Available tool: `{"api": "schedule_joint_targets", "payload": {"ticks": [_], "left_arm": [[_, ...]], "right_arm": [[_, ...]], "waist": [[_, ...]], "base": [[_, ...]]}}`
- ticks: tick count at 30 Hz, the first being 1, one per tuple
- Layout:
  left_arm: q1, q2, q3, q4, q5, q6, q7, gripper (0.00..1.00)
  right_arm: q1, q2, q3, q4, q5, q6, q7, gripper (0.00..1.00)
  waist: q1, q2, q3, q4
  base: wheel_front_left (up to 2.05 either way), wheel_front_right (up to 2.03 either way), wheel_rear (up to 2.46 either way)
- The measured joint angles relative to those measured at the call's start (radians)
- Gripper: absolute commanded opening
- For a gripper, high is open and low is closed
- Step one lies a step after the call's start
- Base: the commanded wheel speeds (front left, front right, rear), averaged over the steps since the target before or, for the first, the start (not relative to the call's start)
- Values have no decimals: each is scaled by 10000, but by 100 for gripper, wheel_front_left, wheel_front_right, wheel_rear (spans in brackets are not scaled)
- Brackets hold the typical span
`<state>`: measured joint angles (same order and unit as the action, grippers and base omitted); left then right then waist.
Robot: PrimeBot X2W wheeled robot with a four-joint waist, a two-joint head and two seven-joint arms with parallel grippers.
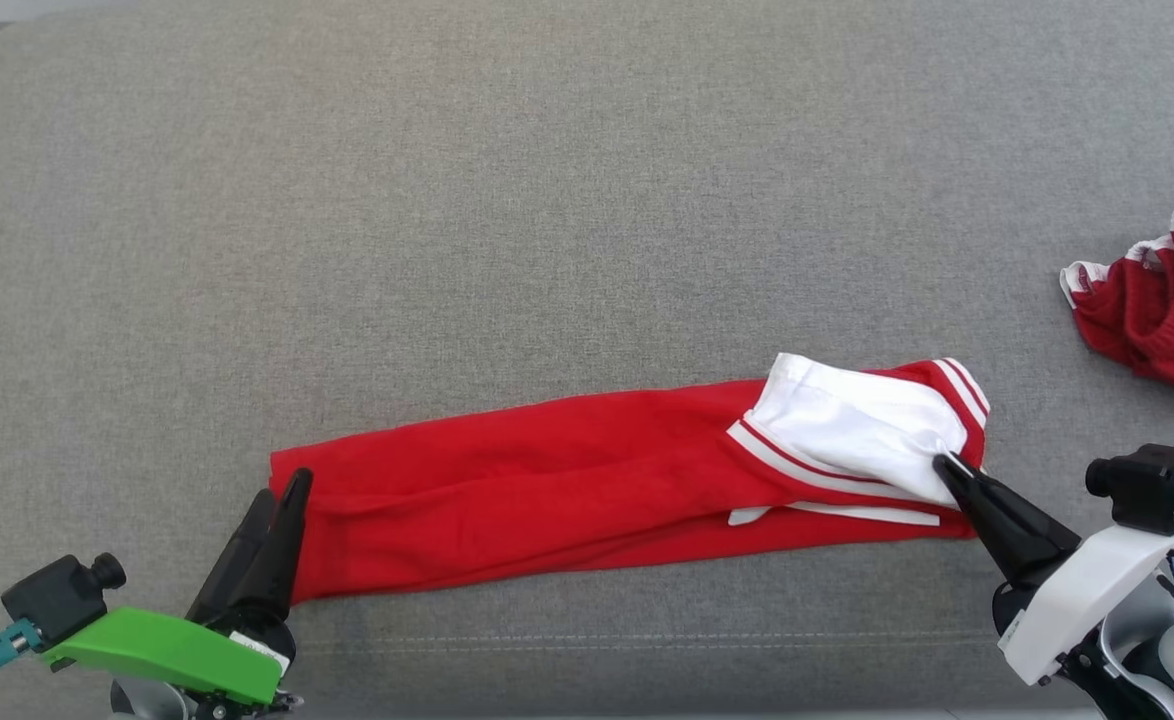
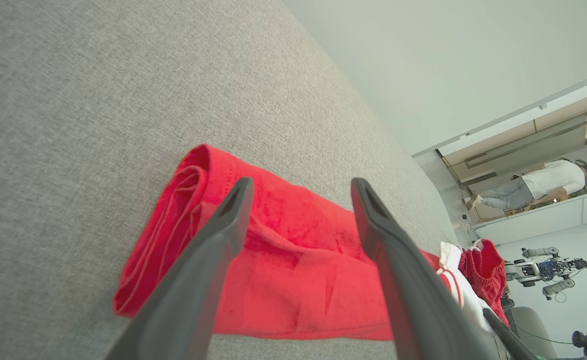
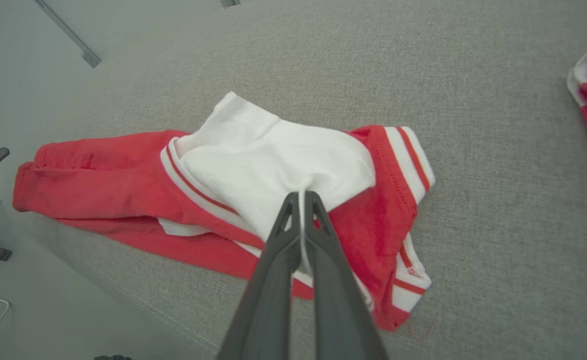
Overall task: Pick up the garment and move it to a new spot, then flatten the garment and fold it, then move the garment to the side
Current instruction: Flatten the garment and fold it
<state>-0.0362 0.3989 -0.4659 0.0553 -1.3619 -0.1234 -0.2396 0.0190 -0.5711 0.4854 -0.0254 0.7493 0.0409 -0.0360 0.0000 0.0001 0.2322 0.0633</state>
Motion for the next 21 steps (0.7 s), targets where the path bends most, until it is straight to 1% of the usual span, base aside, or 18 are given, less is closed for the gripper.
{"api": "schedule_joint_targets", "payload": {"ticks": [6, 7, 8, 21], "left_arm": [[5, -15, -4, 0, 0, 0, -4, 100], [6, -17, -6, 0, 0, 0, -4, 100], [7, -17, -10, 0, 0, 0, -4, 100], [27, -31, -23, 6, 23, 0, -4, 100]], "right_arm": [[118, -29, 8, 19, -2, -10, -2, 0], [117, -35, 8, 21, -2, -84, -2, 0], [117, -38, 8, 25, -2, -90, -2, 0], [314, -142, 146, 90, 0, -94, 59, 0]], "waist": [[0, 0, -18, -16], [0, 0, -19, -23], [0, 0, -20, -30], [0, 0, 2, -15]], "base": [[0, 0, 0], [0, 0, 0], [0, 0, 0], [0, 0, 0]]}}
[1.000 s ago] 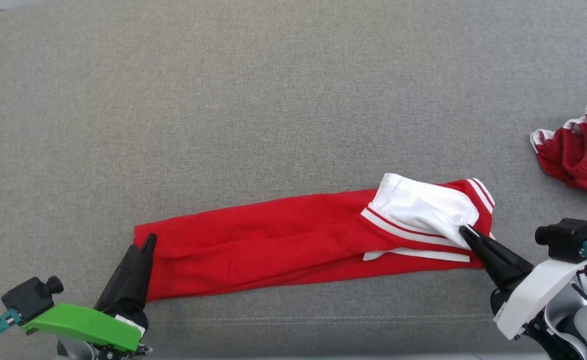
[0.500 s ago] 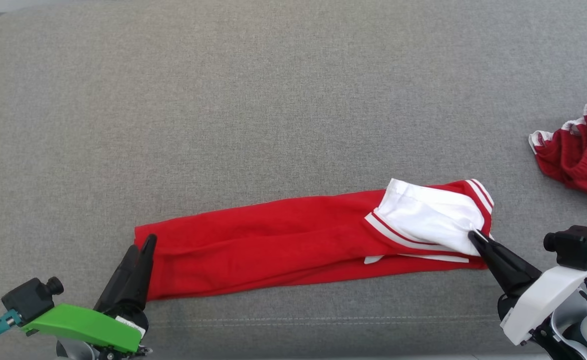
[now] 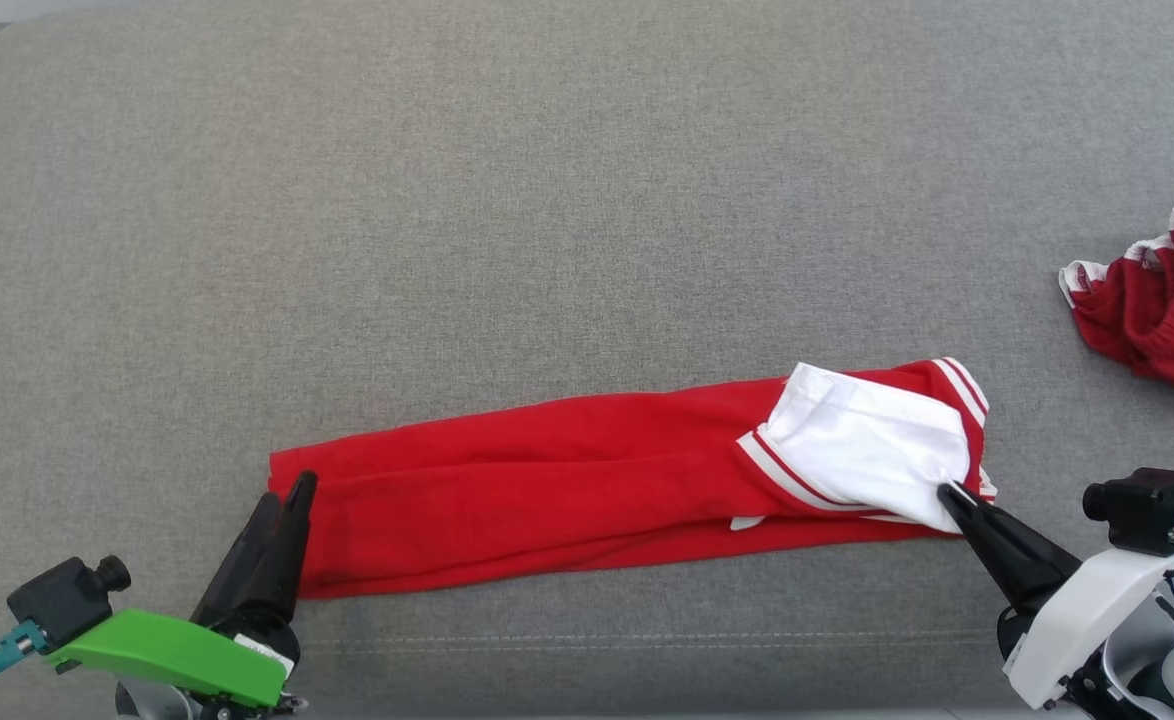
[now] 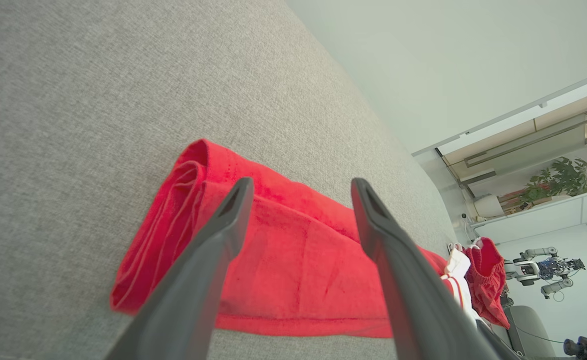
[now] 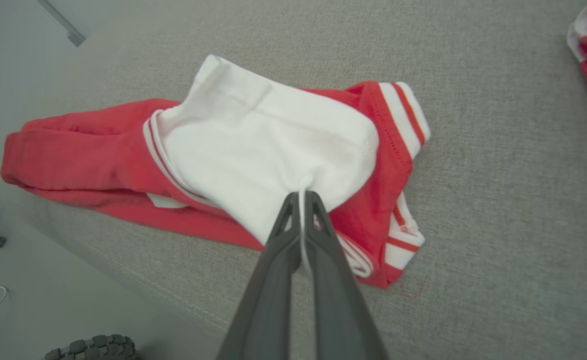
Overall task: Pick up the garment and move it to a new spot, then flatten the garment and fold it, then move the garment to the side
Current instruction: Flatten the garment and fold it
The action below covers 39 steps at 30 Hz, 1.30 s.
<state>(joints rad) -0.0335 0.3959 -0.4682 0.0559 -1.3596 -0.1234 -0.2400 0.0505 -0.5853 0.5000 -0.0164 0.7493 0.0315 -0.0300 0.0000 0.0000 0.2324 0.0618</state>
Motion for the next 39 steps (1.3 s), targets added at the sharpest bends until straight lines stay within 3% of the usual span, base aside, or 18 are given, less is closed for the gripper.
{"api": "schedule_joint_targets", "payload": {"ticks": [6, 7, 9, 10, 19, 23, 27, 31, 39], "left_arm": [[0, -35, -52, 4, 2, 0, 0, 100], [0, -38, -63, 10, 2, 0, 0, 100], [2, -59, -117, 31, 2, 0, 0, 100], [3, -77, -123, 31, 2, 0, 0, 100], [124, -98, 63, 79, 2, 0, -33, 100], [212, -98, 123, 98, 2, 0, -33, 100], [227, -98, 178, 46, 2, 0, -33, 100], [358, -86, 326, -12, 2, 0, -77, 100], [433, -88, 430, -194, 4, 0, -77, 100]], "right_arm": [[-72, -36, 25, 90, -92, -73, 77, 0], [-110, -46, 23, 140, -130, -92, 88, 6], [-197, -84, 12, 249, -276, -178, 86, 54], [-231, -115, -13, 267, -328, -238, 77, 100], [-239, 105, -186, 322, -297, -539, -94, 100], [-228, 282, -537, 274, -274, -884, -477, 100], [-109, 1582, -1333, -251, 1239, -1034, -1103, 100], [592, 3145, -1342, -700, 3162, -729, -1290, 100], [1647, 3937, -1149, -201, 4706, -96, -1363, 100]], "waist": [[0, 0, -14, 31], [0, 0, -21, 40], [0, 0, -53, 69], [0, 0, -65, 86], [0, 0, -92, 113], [0, 0, -110, -25], [0, 0, -150, -187], [0, 0, -178, -384], [0, 0, -120, -716]], "base": [[0, 0, 0], [0, 0, 0], [0, 0, 0], [0, 0, 0], [0, 0, 0], [0, 0, 0], [0, 0, 0], [0, 0, 0], [0, 0, 0]]}}
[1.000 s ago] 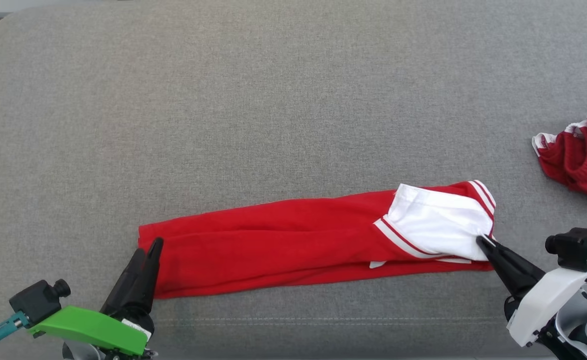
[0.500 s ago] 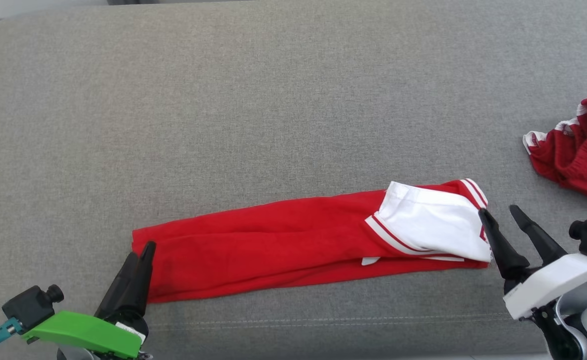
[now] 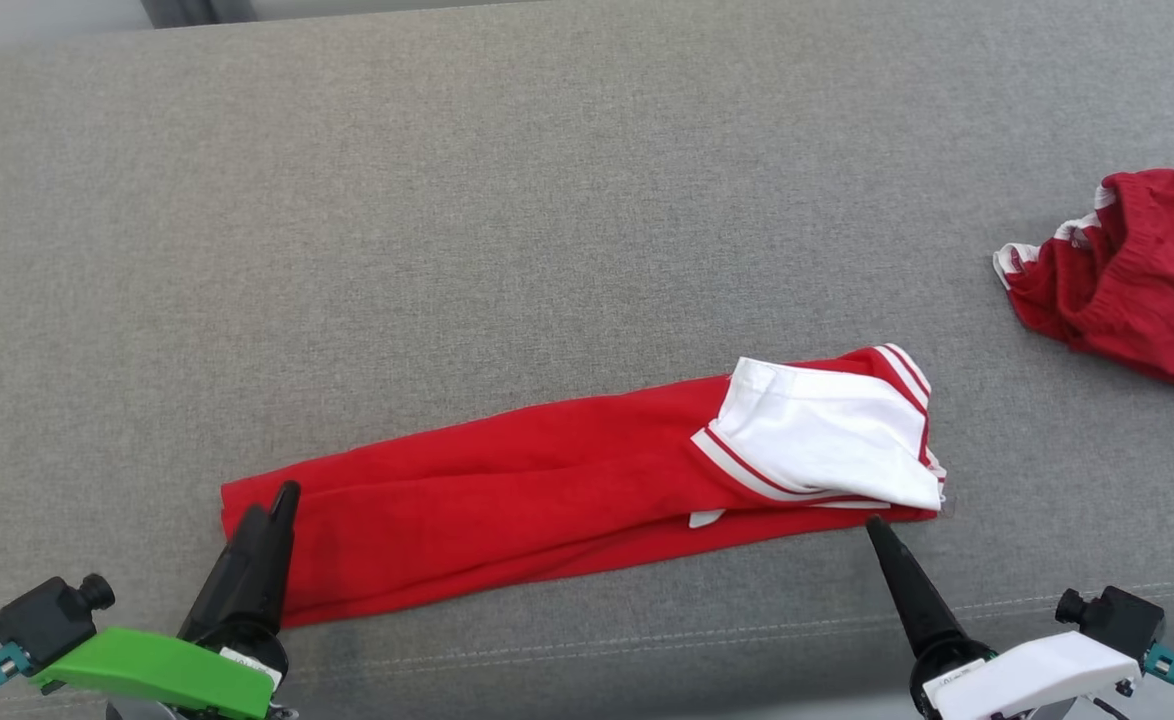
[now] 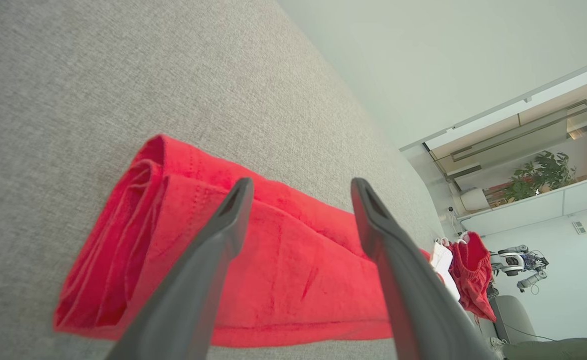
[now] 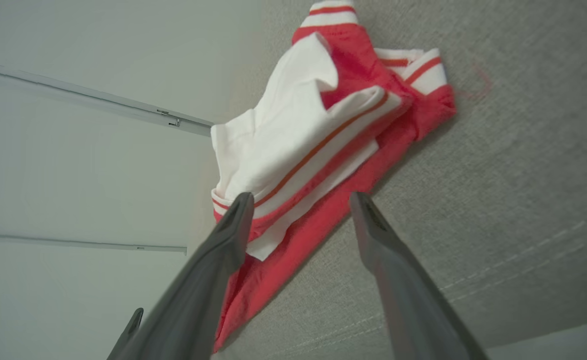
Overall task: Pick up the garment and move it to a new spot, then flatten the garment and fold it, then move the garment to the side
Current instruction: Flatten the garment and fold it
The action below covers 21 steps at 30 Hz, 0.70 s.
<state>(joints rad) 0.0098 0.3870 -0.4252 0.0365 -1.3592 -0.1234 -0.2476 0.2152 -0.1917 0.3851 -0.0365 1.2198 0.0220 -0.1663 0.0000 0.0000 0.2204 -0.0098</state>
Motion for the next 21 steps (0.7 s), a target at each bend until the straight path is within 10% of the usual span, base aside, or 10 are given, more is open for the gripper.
{"api": "schedule_joint_targets", "payload": {"ticks": [21], "left_arm": [[-1, 136, -232, -347, 173, 113, 182, 100]], "right_arm": [[-806, 100, -267, 1766, 995, 848, 127, 100]], "waist": [[0, 0, 207, -122]], "base": [[0, 0, 0]]}}
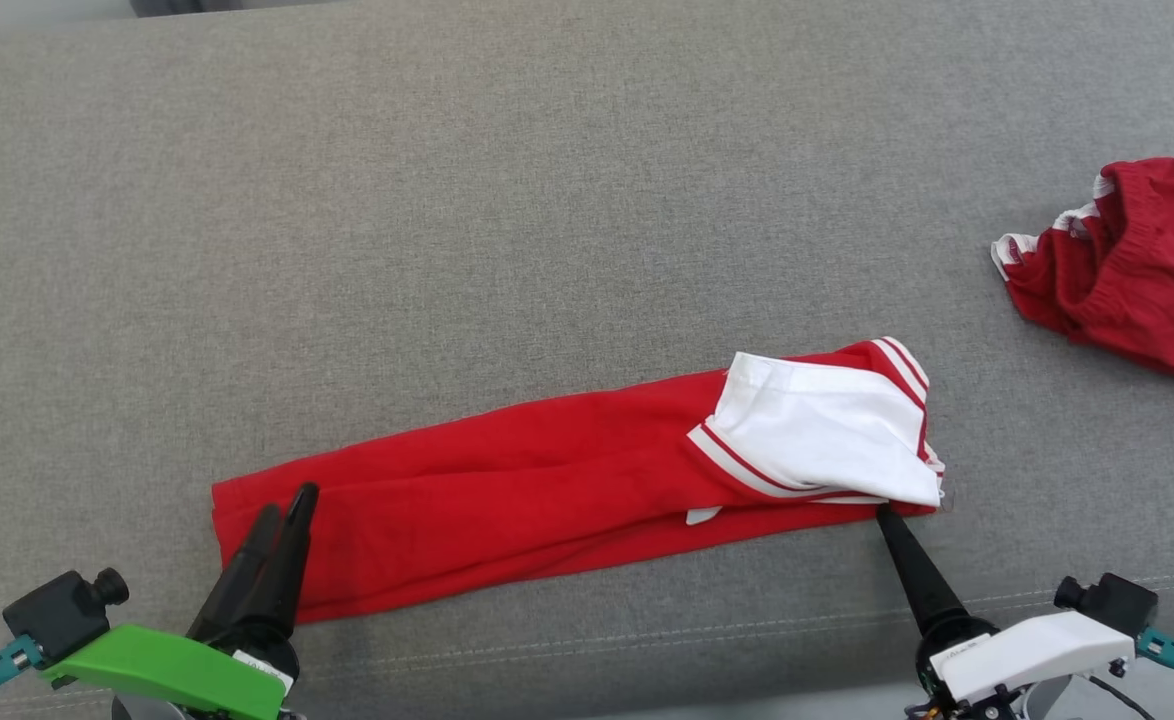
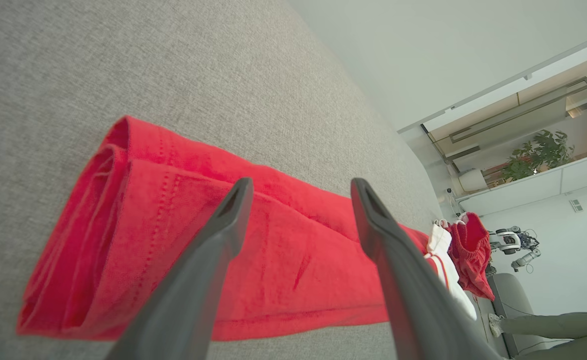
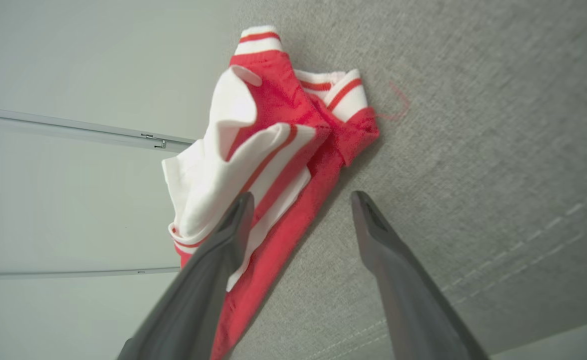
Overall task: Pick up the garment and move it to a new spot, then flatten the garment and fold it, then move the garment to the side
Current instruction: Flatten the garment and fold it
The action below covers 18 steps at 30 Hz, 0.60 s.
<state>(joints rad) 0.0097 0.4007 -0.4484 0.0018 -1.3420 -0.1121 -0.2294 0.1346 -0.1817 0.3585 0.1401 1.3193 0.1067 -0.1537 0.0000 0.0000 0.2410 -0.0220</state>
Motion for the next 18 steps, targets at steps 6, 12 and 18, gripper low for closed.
{"api": "schedule_joint_targets", "payload": {"ticks": [6, 12, 18], "left_arm": [[4, 6, 4, 8, 0, 84, 0, 100], [8, -2, -2, 71, 0, 151, -2, 100], [10, -15, -33, 71, 0, 155, 0, 100]], "right_arm": [[-166, -73, 441, 21, -242, 75, 230, 100], [-291, -40, 472, 21, -245, 79, 226, 100], [-348, -54, 717, -119, -267, 161, 251, 100]], "waist": [[0, 0, -21, 48], [0, 0, -81, 29], [0, 0, -171, -6]], "base": [[0, 0, 0], [0, 0, 0], [0, 0, 0]]}}
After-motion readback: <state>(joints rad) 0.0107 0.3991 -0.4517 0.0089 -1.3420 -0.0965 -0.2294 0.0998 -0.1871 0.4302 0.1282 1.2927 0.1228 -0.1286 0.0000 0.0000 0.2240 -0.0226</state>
